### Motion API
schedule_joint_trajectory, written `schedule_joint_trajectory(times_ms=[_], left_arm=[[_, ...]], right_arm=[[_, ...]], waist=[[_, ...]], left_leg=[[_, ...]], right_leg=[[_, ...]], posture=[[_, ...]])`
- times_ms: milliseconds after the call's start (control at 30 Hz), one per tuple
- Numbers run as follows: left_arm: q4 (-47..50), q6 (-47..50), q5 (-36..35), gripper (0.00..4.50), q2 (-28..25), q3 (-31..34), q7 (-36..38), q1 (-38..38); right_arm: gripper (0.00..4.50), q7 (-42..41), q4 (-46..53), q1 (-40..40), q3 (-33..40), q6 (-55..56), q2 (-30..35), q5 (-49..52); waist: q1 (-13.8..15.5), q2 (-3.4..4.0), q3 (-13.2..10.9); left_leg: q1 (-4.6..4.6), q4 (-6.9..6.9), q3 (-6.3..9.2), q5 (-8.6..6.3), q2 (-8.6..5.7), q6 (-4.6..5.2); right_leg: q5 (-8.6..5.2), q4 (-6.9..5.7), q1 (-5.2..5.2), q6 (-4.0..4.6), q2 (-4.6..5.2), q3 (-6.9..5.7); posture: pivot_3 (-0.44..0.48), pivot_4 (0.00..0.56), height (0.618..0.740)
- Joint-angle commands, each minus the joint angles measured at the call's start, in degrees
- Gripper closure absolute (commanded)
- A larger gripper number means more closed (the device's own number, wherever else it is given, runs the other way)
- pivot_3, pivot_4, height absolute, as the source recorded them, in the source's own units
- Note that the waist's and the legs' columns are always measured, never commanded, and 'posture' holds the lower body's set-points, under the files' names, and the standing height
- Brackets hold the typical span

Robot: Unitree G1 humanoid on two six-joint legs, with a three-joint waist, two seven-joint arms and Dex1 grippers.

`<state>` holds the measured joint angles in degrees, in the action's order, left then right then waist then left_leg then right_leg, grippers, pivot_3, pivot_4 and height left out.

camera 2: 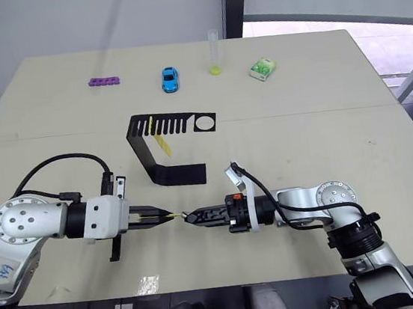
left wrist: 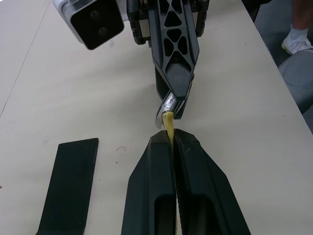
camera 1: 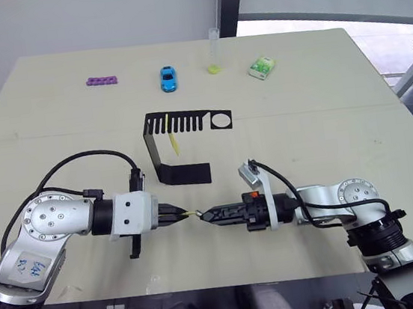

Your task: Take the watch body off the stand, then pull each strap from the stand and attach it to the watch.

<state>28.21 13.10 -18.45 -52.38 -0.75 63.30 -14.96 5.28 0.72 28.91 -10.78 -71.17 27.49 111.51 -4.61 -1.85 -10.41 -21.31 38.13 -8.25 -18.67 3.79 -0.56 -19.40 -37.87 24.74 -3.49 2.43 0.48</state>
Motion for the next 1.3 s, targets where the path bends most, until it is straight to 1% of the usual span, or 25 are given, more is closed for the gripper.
schedule_joint_trajectory(times_ms=[33,267,600,867,1300], left_arm=[[1.1,-0.3,0.1,4.5,0.4,-0.4,-0.3,-0.9],[1.2,-0.7,1.5,4.5,0.0,-1.7,0.4,-2.2],[3.3,1.7,3.4,4.5,0.5,-4.7,0.2,-6.3],[3.9,0.8,6.7,4.5,0.0,-7.2,1.2,-8.2],[3.5,-0.3,11.2,4.5,1.0,-10.1,1.4,-10.7]], right_arm=[[3.0,-1.1,2.1,0.3,0.4,0.3,-0.2,1.5],[3.0,-0.9,2.1,0.2,0.3,0.3,-0.2,1.5],[3.0,-1.0,2.0,0.1,0.0,0.2,0.1,1.5],[3.0,-1.1,2.0,0.0,-0.2,0.0,0.2,1.5],[3.0,-1.2,2.0,0.1,-0.3,-0.3,0.2,1.5]], waist=[[0.0,0.0,0.0],[0.1,0.0,0.0],[0.1,0.0,0.0],[0.1,-0.01,0.0],[0.2,-0.01,0.0]], left_leg=[[0.0,0.0,0.0,0.0,0.0,0.0],[0.0,0.01,0.0,0.0,0.0,0.0],[0.0,0.03,0.0,0.0,0.0,0.0],[0.01,0.03,0.0,0.0,0.0,0.0],[0.0,0.06,0.0,0.01,0.0,0.01]], right_leg=[[0.0,0.0,0.0,0.0,0.0,0.0],[0.0,-0.01,0.0,0.0,0.0,-0.01],[0.0,-0.02,-0.01,0.0,0.0,0.0],[0.0,-0.03,-0.01,0.0,-0.01,0.0],[0.0,-0.05,-0.01,0.0,-0.01,0.0]], posture=[[0.0,0.15,0.74],[0.0,0.15,0.74],[0.0,0.15,0.74],[0.0,0.15,0.74],[0.0,0.15,0.74]])
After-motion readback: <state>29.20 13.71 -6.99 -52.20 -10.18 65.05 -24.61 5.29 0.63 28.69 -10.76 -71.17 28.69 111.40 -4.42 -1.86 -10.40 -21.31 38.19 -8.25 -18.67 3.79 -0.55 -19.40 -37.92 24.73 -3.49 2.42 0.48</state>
